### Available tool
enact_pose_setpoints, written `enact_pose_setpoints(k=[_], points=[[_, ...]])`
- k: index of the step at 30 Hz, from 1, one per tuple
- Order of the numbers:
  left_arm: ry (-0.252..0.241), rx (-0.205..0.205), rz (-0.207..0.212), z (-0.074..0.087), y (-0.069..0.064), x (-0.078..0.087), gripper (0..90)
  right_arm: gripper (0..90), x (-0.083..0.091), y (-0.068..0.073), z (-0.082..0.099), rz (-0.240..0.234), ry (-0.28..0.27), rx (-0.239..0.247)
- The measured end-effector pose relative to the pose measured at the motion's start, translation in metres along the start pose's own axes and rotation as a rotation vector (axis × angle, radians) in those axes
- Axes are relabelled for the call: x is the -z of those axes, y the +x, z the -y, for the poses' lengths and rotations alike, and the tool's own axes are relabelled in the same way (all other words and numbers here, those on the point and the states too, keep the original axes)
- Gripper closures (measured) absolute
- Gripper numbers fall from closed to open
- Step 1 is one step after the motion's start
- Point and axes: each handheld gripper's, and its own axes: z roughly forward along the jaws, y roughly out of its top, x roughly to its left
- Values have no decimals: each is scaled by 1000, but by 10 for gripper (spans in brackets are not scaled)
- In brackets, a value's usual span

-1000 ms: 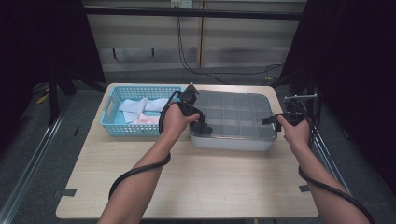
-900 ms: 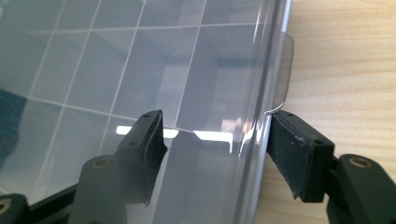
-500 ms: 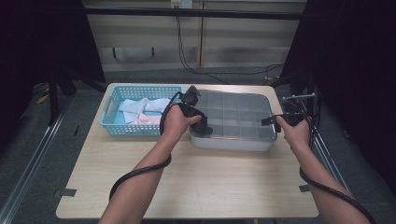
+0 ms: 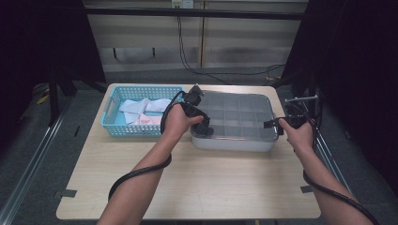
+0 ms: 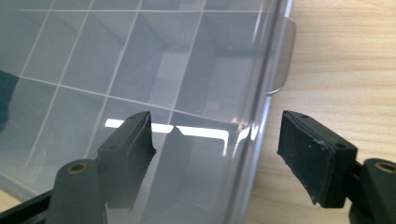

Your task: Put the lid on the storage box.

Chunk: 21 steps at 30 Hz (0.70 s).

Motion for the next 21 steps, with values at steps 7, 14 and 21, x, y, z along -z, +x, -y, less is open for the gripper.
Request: enact_pose_setpoints(k=[7, 14, 21], points=[[-26, 27, 23, 4, 7, 3, 270, 259, 1, 3, -1, 10, 0, 17], [-8, -9, 6, 7, 8, 8, 353, 259, 3, 3, 0, 14, -5, 19], [-7, -18, 0, 6, 4, 4, 339, 259, 0, 4, 3, 2, 7, 17]])
